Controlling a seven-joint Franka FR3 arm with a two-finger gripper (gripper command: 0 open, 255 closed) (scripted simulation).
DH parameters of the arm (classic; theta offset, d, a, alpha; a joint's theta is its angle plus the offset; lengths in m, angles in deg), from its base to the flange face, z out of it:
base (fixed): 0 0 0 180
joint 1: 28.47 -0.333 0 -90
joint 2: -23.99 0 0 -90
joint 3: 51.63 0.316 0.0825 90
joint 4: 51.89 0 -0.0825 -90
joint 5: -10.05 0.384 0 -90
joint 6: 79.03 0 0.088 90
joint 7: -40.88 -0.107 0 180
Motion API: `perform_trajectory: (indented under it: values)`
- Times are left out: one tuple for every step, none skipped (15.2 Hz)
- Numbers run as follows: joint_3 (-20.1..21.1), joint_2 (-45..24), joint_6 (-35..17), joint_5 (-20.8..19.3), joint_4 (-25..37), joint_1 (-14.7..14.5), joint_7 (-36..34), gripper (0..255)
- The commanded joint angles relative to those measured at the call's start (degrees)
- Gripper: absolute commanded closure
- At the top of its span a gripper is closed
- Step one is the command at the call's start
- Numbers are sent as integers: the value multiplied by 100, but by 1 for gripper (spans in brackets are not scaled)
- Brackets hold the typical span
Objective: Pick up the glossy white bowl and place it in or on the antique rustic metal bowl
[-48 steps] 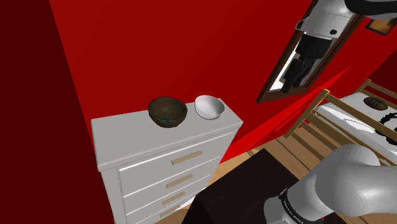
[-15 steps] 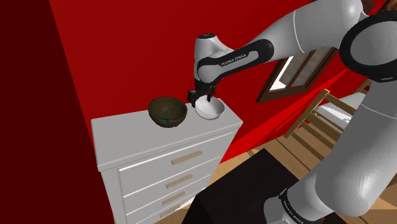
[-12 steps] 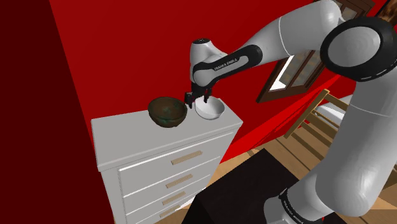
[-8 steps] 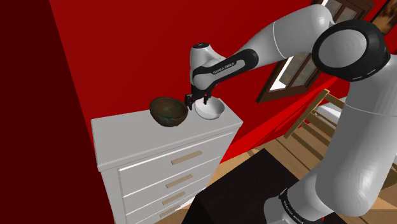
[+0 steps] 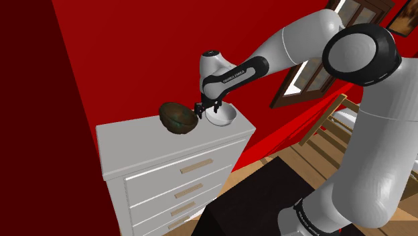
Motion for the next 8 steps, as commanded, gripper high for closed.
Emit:
perform_trajectory:
  values:
    - [14,-18,-2,4,2,-11,4,0]
    - [13,-18,-2,4,2,-12,4,0]
    - [13,-18,-2,5,2,-12,4,0]
    - [15,-17,3,6,5,-15,1,255]
    - [16,-15,2,5,2,-18,-4,255]
    - [18,-13,7,6,4,-21,-6,255]
    - [17,-6,6,7,-3,-19,-4,255]
    - [17,-7,6,7,-3,-18,-3,255]
